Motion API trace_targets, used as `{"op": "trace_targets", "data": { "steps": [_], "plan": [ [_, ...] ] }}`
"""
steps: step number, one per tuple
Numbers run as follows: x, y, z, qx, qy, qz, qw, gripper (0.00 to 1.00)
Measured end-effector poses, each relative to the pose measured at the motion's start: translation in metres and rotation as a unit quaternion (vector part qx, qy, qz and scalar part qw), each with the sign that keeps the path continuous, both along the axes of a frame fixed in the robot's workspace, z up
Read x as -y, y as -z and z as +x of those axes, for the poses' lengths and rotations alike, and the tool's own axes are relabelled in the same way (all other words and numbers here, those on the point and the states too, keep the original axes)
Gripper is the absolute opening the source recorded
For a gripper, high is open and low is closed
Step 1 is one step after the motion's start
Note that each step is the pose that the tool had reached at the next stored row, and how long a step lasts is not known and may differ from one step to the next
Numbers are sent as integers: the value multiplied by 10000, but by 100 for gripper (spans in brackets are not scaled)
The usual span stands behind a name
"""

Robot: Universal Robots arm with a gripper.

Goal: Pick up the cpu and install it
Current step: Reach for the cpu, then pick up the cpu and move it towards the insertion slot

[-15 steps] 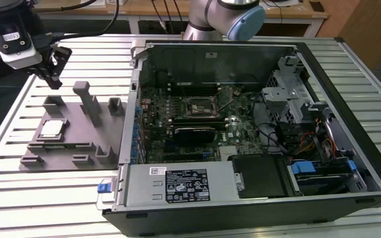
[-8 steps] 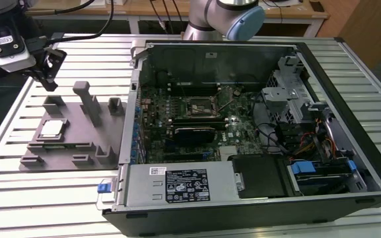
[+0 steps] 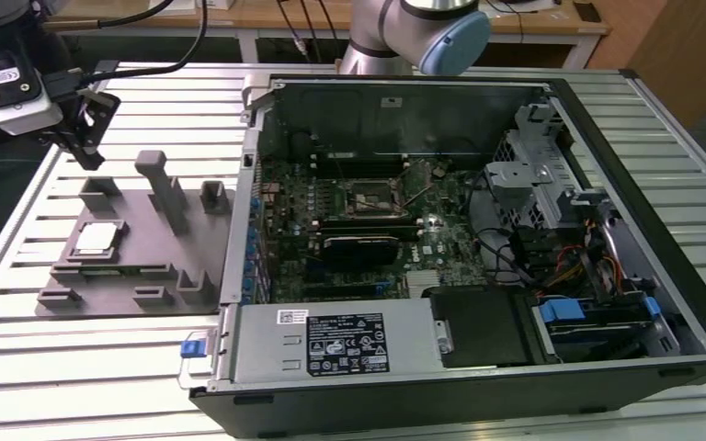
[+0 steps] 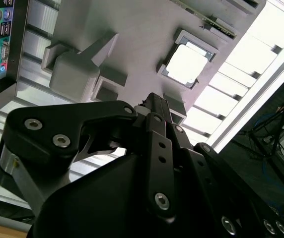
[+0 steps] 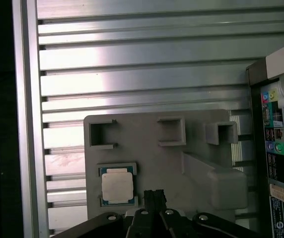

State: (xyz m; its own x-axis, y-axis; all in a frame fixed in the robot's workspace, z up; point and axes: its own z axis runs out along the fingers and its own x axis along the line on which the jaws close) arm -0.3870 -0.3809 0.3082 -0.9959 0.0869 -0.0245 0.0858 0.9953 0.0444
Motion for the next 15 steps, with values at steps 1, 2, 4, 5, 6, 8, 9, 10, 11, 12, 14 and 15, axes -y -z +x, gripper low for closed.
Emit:
{"op": "trace_targets", "data": {
  "steps": [1, 2, 4, 5, 6, 8, 9, 10, 11, 12, 14, 15],
  "plan": [
    [0, 0, 0, 0, 0, 0, 10000, 11],
    [0, 0, 0, 0, 0, 0, 10000, 11],
    [0, 0, -2, 0, 0, 0, 10000, 11],
    [0, 0, -4, 0, 0, 0, 10000, 11],
    [0, 0, -4, 0, 0, 0, 10000, 11],
    [1, 5, -6, 2, 0, 1, 10000, 11],
    [1, 10, -7, 2, 0, 1, 10000, 11],
    [1, 14, -8, 2, 0, 1, 10000, 11],
    [1, 21, -8, 2, 0, 0, 10000, 11],
    [1, 27, -9, 2, 0, 0, 10000, 11],
    [1, 40, -9, 2, 0, 0, 10000, 11],
    [0, 48, -11, 2, 0, 0, 10000, 11]
  ]
}}
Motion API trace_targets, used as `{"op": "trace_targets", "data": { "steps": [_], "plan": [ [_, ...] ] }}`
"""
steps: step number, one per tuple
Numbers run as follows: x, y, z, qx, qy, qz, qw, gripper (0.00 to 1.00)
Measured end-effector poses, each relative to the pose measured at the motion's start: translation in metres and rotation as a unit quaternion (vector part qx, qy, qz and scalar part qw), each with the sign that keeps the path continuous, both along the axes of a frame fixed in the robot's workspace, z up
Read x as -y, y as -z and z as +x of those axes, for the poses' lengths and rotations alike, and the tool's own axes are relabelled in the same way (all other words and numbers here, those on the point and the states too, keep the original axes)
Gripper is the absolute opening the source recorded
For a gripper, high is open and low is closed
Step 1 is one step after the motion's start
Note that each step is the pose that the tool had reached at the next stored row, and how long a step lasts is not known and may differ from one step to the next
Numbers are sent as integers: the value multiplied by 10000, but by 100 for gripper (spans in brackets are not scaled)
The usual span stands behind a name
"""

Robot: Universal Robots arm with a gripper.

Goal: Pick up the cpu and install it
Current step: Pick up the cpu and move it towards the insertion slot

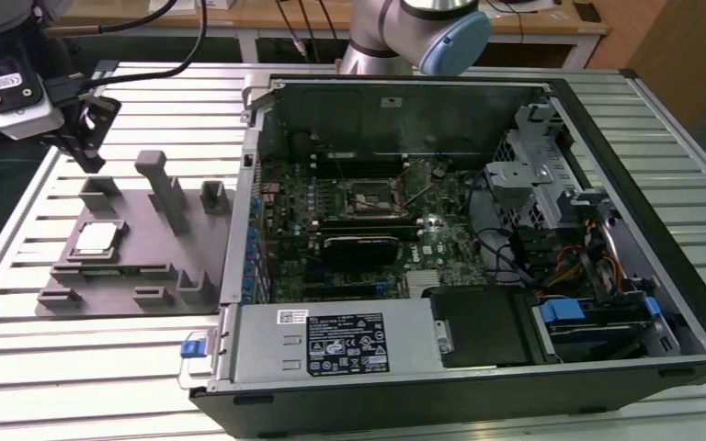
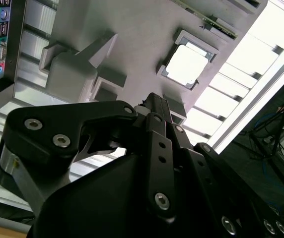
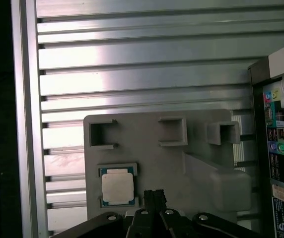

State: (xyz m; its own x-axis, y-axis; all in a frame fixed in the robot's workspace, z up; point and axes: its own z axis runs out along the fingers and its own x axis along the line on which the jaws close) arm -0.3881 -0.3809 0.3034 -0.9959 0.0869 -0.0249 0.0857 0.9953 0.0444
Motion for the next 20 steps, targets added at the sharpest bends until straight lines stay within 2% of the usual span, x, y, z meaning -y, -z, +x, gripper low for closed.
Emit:
{"op": "trace_targets", "data": {
  "steps": [20],
  "plan": [
    [0, 193, -89, 1, 0, 0, 10000, 11]
  ]
}}
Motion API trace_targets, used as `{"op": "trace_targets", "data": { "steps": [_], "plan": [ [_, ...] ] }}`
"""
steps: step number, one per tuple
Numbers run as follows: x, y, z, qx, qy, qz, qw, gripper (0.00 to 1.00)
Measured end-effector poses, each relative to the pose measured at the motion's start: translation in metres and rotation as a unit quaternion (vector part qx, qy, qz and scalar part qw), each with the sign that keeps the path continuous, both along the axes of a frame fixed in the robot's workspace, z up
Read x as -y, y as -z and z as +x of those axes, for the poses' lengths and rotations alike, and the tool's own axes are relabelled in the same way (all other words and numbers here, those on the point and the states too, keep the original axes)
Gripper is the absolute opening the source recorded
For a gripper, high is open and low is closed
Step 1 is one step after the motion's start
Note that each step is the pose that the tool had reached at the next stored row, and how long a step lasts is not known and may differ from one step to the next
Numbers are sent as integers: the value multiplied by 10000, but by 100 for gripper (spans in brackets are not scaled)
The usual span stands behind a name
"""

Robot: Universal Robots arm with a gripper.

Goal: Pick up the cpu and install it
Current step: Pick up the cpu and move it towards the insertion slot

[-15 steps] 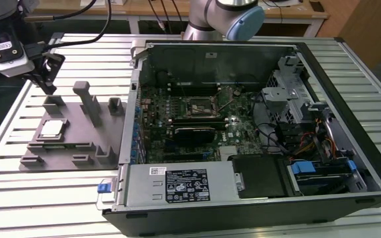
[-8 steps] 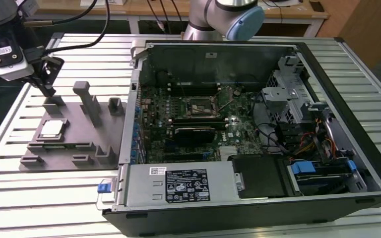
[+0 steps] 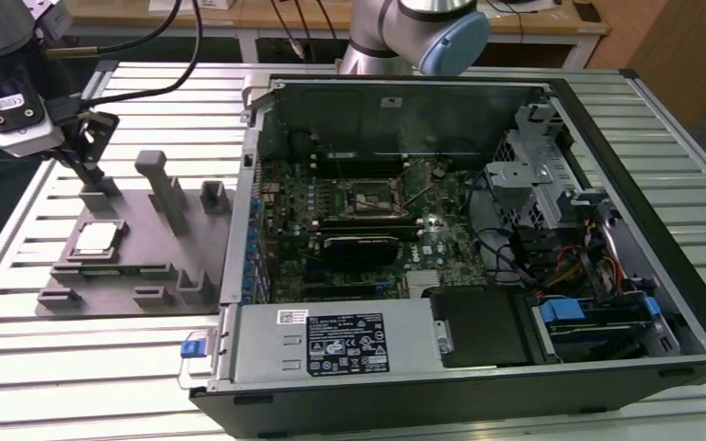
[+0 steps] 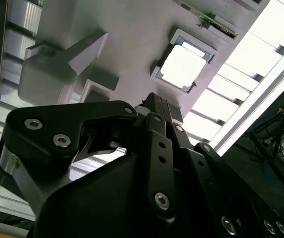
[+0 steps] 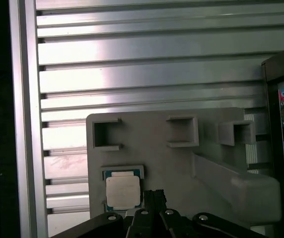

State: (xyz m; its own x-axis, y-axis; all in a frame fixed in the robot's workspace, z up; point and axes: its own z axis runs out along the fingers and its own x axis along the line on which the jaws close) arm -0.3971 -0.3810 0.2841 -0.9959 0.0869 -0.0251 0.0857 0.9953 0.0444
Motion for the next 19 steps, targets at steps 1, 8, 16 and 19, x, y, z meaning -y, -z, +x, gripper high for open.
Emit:
{"op": "trace_targets", "data": {
  "steps": [1, 8, 16, 19],
  "plan": [
    [0, 11, -4, -1, 0, 0, 10000, 11],
    [1, 98, -50, 0, 0, 0, 10000, 11],
    [4, 189, -144, 0, 0, -1, 10000, 11],
    [10, 226, -177, 0, 0, 0, 10000, 11]
  ]
}}
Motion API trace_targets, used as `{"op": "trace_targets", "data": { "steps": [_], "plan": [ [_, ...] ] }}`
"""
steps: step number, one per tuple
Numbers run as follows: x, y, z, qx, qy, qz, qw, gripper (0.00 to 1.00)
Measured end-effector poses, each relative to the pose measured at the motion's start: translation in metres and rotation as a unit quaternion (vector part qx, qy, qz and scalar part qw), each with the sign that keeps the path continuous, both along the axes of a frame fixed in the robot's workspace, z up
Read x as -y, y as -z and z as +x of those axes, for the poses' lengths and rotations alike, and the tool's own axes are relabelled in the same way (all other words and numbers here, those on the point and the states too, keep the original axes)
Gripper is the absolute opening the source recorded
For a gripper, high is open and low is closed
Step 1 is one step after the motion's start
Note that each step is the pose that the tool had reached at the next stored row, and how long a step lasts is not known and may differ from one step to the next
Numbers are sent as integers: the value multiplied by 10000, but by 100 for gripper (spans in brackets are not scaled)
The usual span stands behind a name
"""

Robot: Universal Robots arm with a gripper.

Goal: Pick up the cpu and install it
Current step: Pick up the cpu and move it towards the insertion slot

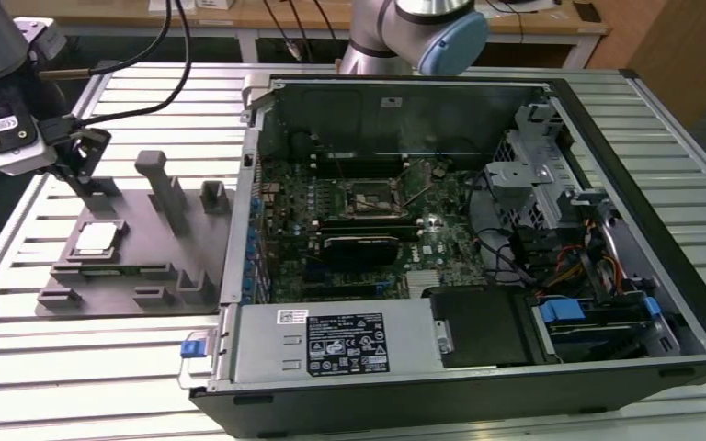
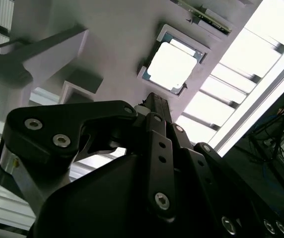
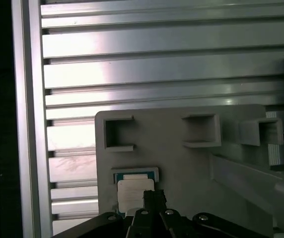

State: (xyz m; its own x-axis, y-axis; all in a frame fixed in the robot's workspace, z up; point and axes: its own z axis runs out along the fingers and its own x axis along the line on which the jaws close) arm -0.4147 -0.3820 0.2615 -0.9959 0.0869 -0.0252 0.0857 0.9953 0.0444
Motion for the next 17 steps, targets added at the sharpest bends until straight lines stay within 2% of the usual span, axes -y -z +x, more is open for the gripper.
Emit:
{"op": "trace_targets", "data": {
  "steps": [5, 14, 17],
  "plan": [
    [29, 56, -33, 0, 0, 0, 10000, 11],
    [132, 179, -39, 0, -74, 0, 10000, 11],
    [148, 216, -42, 0, -125, 1, 9999, 11]
  ]
}}
